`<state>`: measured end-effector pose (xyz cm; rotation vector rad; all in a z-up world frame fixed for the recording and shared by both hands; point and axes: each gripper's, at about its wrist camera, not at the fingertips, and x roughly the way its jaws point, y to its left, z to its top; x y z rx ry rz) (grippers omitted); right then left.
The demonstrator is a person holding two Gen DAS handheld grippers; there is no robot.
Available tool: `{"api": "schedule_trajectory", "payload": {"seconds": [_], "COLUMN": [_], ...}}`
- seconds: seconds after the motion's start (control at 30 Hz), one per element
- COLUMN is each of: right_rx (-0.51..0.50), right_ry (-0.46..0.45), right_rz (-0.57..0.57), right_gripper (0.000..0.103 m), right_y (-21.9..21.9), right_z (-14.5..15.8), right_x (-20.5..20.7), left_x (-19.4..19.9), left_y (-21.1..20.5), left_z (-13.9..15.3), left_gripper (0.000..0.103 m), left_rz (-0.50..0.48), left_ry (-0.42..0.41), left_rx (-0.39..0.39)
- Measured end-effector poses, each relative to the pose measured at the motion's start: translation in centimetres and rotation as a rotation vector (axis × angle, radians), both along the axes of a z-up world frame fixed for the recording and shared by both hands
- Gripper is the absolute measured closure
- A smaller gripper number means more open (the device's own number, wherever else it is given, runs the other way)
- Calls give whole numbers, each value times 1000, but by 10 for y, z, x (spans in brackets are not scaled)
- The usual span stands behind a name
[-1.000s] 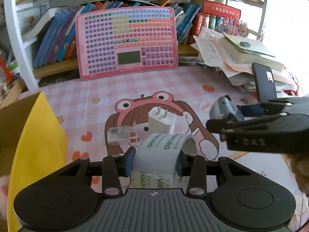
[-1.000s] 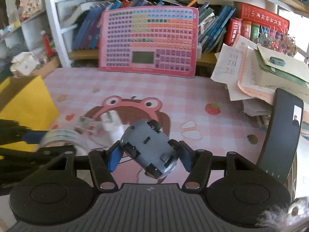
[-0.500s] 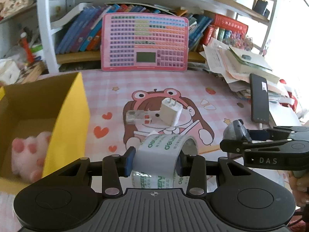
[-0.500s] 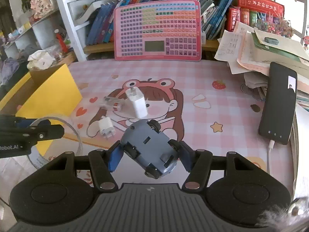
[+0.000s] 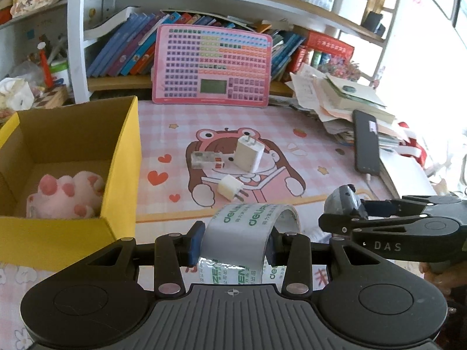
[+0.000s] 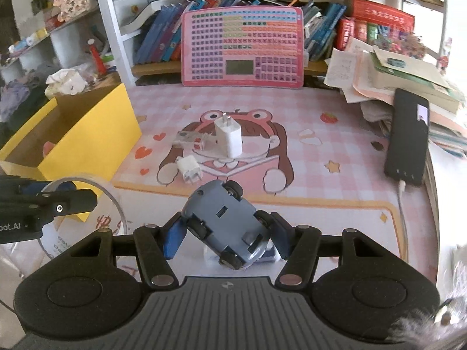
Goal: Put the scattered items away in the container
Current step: 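Carry the toy car and tape roll up over the yellow box with both tools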
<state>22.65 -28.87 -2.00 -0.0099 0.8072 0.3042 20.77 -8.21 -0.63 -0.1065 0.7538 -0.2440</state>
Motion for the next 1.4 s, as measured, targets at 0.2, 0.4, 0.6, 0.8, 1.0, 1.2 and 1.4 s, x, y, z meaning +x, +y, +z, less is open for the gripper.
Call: {"api": "schedule_trajectory", "payload": {"seconds": [0.2, 0.4, 0.6, 0.8, 1.0, 1.2, 1.4], "right_rx": [-40, -57, -72, -67, -54, -54, -59], "right_ry": [-5, -2, -6, -9, -6, -12, -11], "right_rz": [-52, -92, -124, -121, -99, -58, -11], "right_gripper": [44, 44, 44, 44, 44, 44, 44], "right_y": [28, 64, 99, 134, 166, 194, 217], "right_z": [5, 7, 8, 7, 7, 7, 7], "right_x": [-33, -69, -99, -122, -135, -141, -144], "left_x": [-21, -45, -70, -89, -106, -116, -121], "left_y": [31, 67, 104, 140, 171, 198, 219], "left_z": [-2, -1, -2, -3, -3, -1, 0], "left_gripper": [64, 64, 64, 64, 64, 64, 64], "left_rz": [-49, -92, -110, -100, -72, -42, -13], "left_ry": [-14, -12, -14, -13, -13, -16, -24], "left_rx": [-34, -51, -72, -79, -73, -72, -81]}}
